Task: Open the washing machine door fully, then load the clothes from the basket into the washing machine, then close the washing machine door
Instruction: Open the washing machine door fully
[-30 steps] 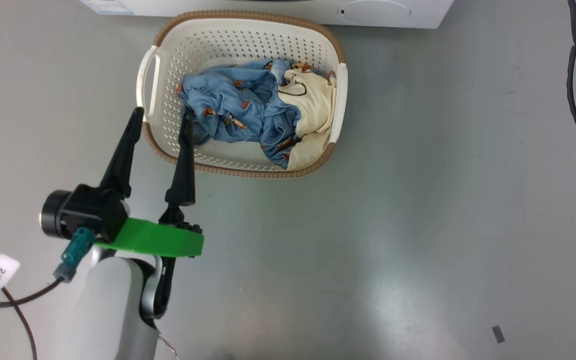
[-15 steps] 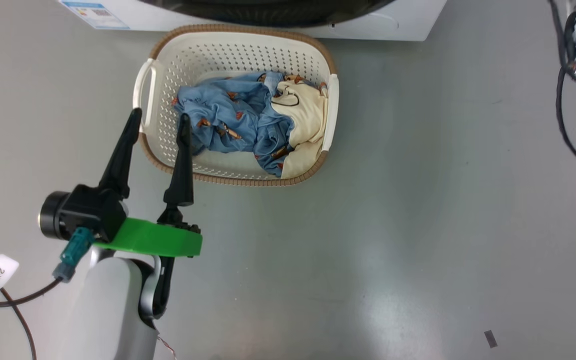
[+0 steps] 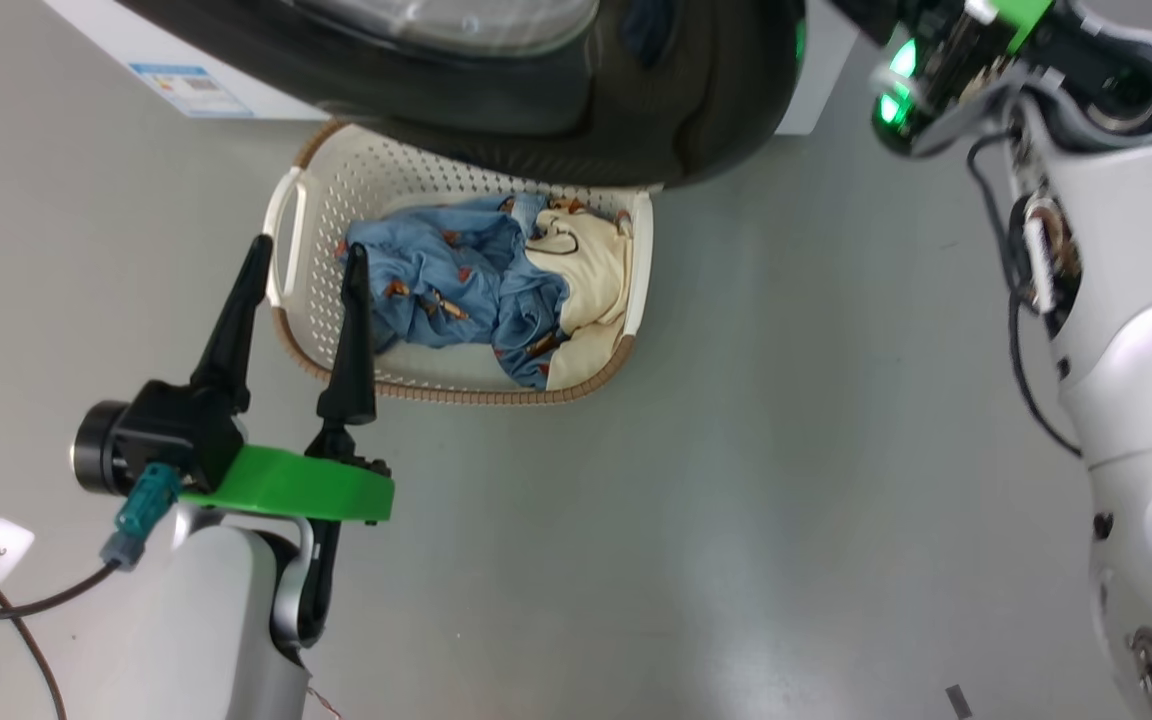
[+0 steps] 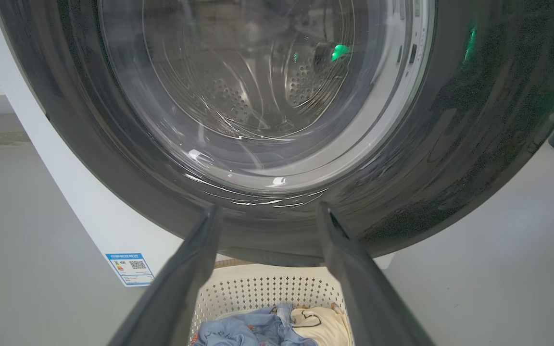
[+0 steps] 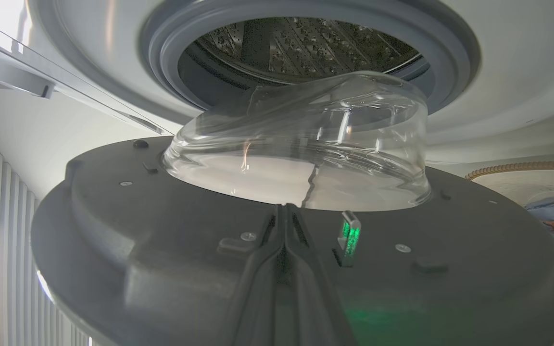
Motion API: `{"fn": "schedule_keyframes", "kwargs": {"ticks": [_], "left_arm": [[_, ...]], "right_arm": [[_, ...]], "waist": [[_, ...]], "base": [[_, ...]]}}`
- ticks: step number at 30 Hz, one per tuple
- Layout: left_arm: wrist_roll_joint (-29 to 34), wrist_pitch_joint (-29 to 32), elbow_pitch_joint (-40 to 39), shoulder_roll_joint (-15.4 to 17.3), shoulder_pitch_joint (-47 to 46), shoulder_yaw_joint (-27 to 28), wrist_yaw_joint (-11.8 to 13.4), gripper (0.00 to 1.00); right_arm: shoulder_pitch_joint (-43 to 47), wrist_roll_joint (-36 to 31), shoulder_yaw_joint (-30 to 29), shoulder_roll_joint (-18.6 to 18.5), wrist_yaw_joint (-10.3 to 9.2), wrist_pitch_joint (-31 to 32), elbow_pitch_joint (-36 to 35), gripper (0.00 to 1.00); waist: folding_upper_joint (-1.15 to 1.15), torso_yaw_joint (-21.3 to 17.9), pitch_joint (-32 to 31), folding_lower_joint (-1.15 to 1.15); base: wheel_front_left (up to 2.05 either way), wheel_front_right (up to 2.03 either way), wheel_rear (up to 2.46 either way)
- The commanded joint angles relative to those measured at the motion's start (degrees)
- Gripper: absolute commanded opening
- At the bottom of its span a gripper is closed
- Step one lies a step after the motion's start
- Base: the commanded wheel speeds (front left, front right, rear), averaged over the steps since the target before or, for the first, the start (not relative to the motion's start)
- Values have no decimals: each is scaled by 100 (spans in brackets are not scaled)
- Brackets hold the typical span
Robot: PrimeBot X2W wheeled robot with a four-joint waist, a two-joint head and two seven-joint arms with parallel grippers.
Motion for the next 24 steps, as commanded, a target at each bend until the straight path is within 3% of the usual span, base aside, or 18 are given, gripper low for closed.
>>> {"fn": "schedule_keyframes", "kwargs": {"ticks": [1,24], "left_arm": [[79,-46,-79,135,135,202,-42,100],[221,-46,290,135,636,147,-210,100]], "right_arm": [[225,56,104,218,9,95,-264,0],[1810,260,612,428,9,111,-568,0]], "waist": [[0,-56,-145,0],[0,-29,-1245,0]], "base": [[0,0,0],[0,0,0]]}}
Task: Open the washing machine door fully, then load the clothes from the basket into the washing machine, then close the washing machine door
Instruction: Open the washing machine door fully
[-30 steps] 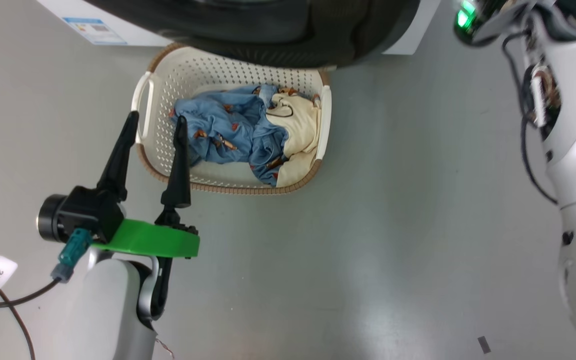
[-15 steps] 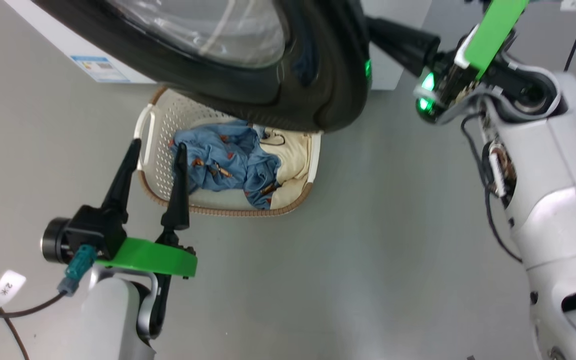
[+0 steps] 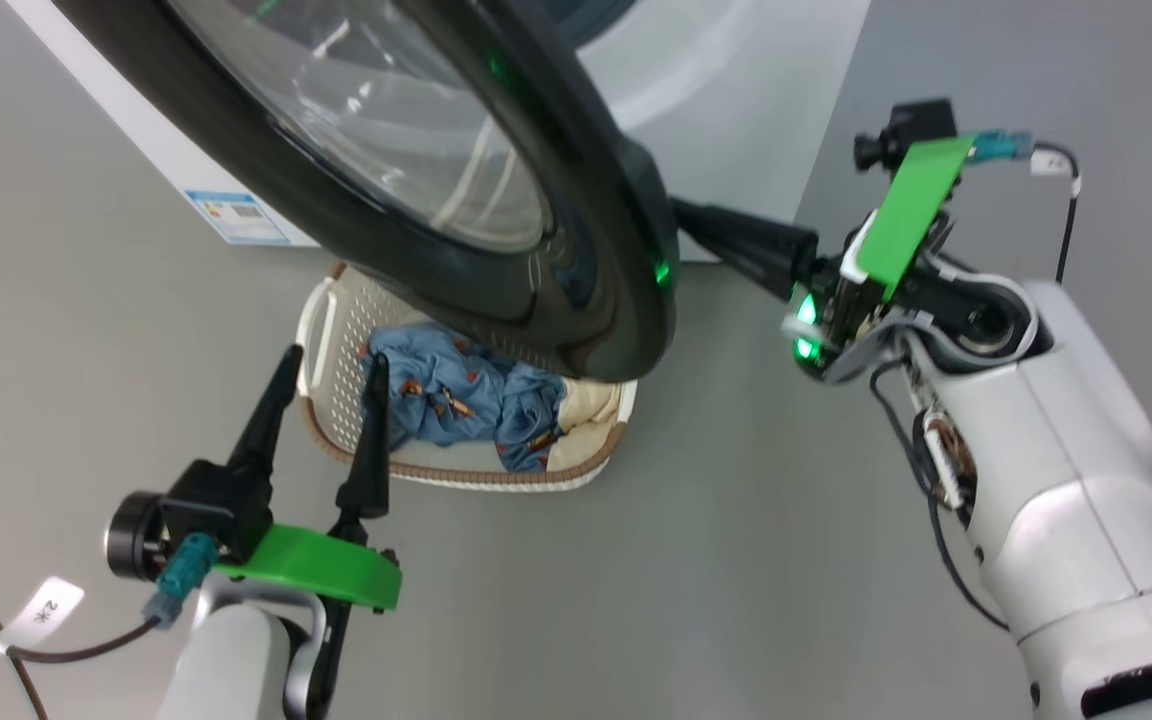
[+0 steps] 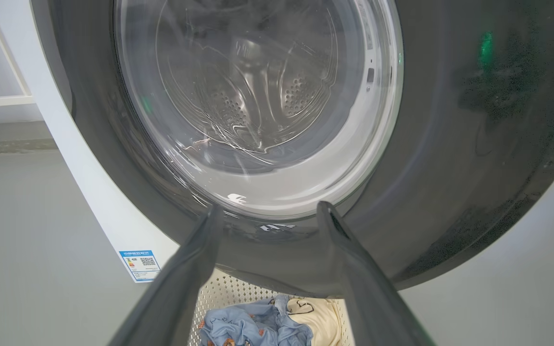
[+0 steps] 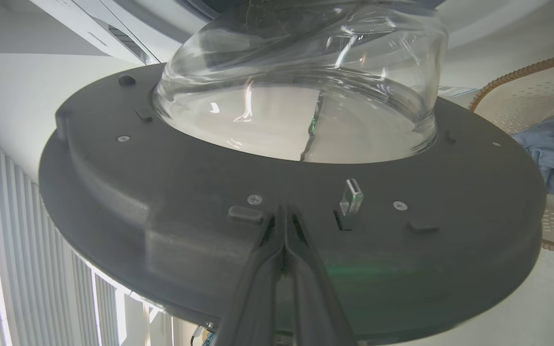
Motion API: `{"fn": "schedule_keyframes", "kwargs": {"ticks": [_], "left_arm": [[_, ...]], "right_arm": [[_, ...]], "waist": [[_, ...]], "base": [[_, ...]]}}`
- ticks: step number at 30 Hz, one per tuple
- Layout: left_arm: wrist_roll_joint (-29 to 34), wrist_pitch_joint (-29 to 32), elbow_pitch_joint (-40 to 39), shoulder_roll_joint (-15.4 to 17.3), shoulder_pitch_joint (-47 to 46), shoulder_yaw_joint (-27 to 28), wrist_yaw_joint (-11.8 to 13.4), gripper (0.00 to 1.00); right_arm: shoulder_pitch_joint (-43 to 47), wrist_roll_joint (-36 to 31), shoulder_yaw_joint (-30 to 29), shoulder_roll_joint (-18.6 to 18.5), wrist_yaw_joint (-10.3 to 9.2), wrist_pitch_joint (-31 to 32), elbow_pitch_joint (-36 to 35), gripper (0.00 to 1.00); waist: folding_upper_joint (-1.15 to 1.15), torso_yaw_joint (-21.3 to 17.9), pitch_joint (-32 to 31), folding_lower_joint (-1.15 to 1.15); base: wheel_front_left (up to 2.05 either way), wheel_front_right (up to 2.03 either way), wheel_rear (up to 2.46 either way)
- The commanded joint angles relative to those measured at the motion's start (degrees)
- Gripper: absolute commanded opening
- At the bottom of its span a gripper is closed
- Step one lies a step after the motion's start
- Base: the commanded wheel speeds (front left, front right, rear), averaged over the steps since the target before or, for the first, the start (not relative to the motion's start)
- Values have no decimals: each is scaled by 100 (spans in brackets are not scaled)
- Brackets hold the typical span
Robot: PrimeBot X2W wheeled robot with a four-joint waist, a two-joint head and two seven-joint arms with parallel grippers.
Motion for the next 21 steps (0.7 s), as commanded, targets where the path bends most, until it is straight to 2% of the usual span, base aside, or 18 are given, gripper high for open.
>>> {"fn": "schedule_keyframes", "kwargs": {"ticks": [1,21], "left_arm": [[76,-46,-94,127,53,150,-54,100],[150,-46,70,127,415,95,-186,100]], "right_arm": [[135,69,121,179,9,-5,-128,0],[775,917,1311,193,9,-516,-70,0]], "waist": [[0,26,-186,0],[0,178,-795,0]], "base": [[0,0,0],[0,0,0]]}}
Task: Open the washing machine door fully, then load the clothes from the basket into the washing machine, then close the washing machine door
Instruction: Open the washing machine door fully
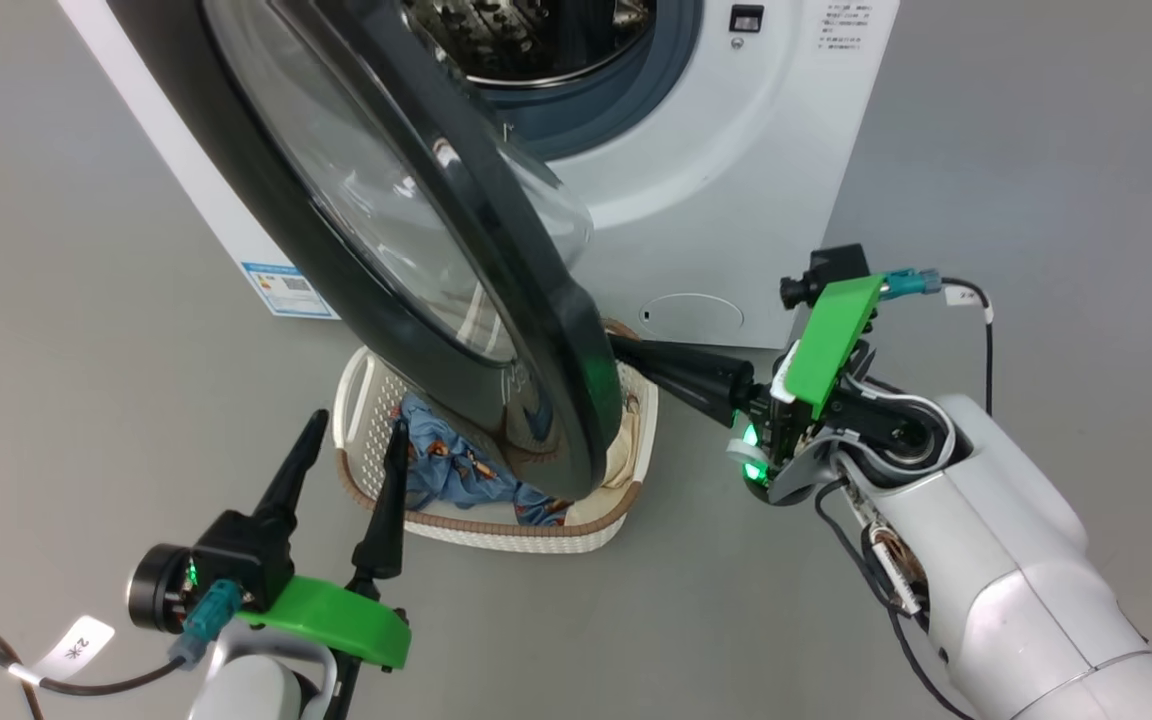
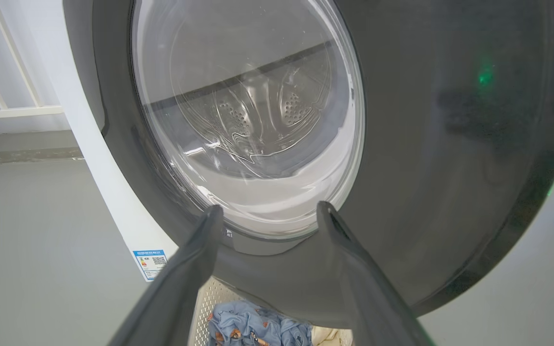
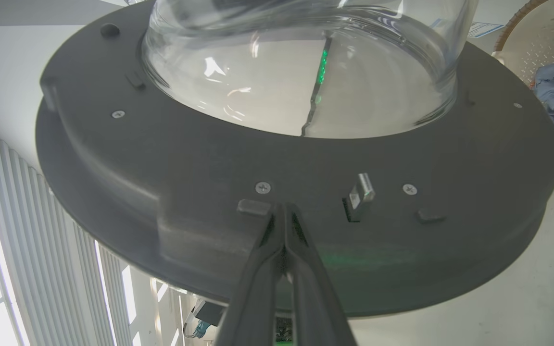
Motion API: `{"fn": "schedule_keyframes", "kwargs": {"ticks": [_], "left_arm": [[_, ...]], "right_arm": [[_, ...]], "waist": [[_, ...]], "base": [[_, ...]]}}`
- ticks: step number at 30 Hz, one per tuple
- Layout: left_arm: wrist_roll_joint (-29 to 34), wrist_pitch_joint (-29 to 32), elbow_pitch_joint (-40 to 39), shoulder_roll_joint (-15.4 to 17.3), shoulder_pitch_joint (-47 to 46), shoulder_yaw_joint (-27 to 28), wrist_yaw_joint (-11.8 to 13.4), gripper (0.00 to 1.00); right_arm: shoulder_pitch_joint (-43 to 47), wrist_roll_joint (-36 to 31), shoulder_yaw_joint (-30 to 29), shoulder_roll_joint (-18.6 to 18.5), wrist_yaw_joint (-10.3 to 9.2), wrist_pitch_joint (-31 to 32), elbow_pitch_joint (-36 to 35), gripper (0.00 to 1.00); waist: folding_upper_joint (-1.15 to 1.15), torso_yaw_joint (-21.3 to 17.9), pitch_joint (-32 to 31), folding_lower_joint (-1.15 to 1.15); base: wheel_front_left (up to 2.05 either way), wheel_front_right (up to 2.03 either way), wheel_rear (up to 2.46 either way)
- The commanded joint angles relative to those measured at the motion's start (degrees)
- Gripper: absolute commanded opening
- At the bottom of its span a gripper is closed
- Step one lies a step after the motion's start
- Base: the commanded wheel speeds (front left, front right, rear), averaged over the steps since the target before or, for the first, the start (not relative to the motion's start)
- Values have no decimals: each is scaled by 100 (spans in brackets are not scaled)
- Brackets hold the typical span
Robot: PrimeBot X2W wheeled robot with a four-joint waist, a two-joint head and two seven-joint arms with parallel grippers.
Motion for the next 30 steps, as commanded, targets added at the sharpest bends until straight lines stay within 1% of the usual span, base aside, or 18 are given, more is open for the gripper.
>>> {"fn": "schedule_keyframes", "kwargs": {"ticks": [1,11,18,25,26,30], "left_arm": [[48,-47,-104,113,3,189,-42,100],[30,-47,-121,113,17,249,-50,100],[42,-47,-137,112,-5,315,-50,100],[76,-47,-147,112,6,371,-36,100],[87,-47,-148,112,10,388,-34,100],[112,-47,-146,112,40,455,-37,100]], "right_arm": [[52,108,163,193,9,-56,-151,0],[59,221,229,194,9,-224,-120,0],[95,248,-65,115,9,-418,-303,0],[445,223,-522,-159,9,-672,-973,0],[641,171,-653,-264,9,-774,-1231,0],[1128,6,-915,-461,9,-1049,-1785,0]], "waist": [[0,18,-46,0],[0,-55,-28,0],[0,-147,26,0],[0,-302,30,0],[0,-348,14,0],[0,-465,-21,0]], "base": [[0,0,0],[0,0,0],[0,0,0],[0,0,0],[0,0,0],[0,0,0]]}}
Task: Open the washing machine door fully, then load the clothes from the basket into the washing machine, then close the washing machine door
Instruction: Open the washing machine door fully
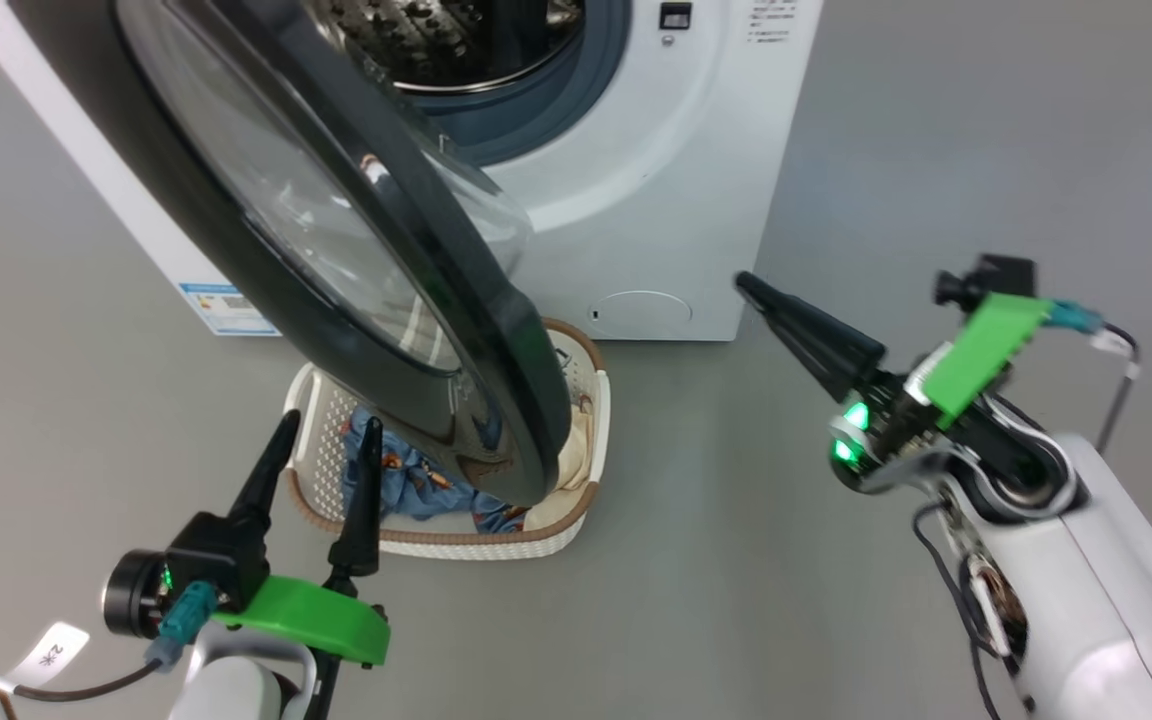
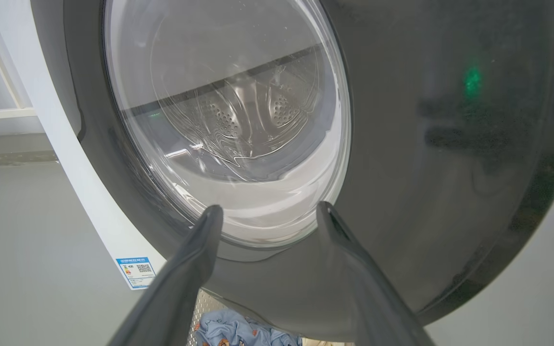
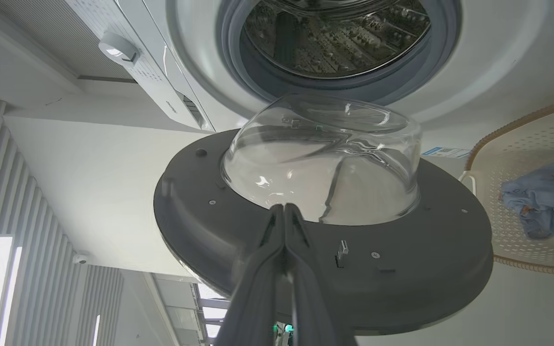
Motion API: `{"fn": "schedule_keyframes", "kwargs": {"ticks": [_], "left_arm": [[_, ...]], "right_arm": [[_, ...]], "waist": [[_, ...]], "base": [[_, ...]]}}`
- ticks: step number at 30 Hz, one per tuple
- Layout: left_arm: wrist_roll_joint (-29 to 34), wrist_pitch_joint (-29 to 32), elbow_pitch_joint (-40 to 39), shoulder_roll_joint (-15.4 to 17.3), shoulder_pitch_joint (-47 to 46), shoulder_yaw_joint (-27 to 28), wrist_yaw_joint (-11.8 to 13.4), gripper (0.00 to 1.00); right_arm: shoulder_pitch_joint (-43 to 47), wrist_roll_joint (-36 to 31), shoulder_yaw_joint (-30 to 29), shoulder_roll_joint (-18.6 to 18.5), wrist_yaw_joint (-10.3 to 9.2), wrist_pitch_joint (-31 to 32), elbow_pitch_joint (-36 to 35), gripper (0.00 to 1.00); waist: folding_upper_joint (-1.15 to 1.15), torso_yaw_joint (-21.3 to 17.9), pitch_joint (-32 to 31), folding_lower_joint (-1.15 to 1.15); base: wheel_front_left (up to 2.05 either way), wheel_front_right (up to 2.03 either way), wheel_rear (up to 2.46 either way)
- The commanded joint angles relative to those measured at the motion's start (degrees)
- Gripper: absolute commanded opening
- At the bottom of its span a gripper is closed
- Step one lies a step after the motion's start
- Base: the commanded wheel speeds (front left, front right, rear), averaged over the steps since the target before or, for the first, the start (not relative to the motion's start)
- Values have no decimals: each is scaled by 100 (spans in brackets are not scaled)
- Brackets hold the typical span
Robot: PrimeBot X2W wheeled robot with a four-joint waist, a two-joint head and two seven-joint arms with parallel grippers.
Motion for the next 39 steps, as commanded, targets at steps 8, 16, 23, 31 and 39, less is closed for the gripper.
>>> {"fn": "schedule_keyframes", "kwargs": {"ticks": [8,16,23,31,39], "left_arm": [[97,-47,-121,112,127,294,-58,100],[130,-47,-107,112,223,394,-80,100],[149,-47,-112,112,282,472,-91,100],[174,-47,-95,112,412,543,-107,100],[174,-47,-56,112,528,508,-124,100]], "right_arm": [[1172,-546,-455,-133,10,-802,-1243,100],[1890,-1330,-650,-149,10,-1712,-1833,100],[2278,-2405,-656,-365,10,-2815,-2087,100],[2698,-4263,-777,-866,10,-4407,-1901,100],[2918,-6678,-1392,-557,10,-4703,-1834,100]], "waist": [[0,-300,-123,0],[0,-500,-179,0],[0,-592,-221,0],[0,-696,-360,0],[0,-739,-543,0]], "base": [[0,0,0],[0,0,0],[0,0,0],[0,0,0],[0,0,0]]}}
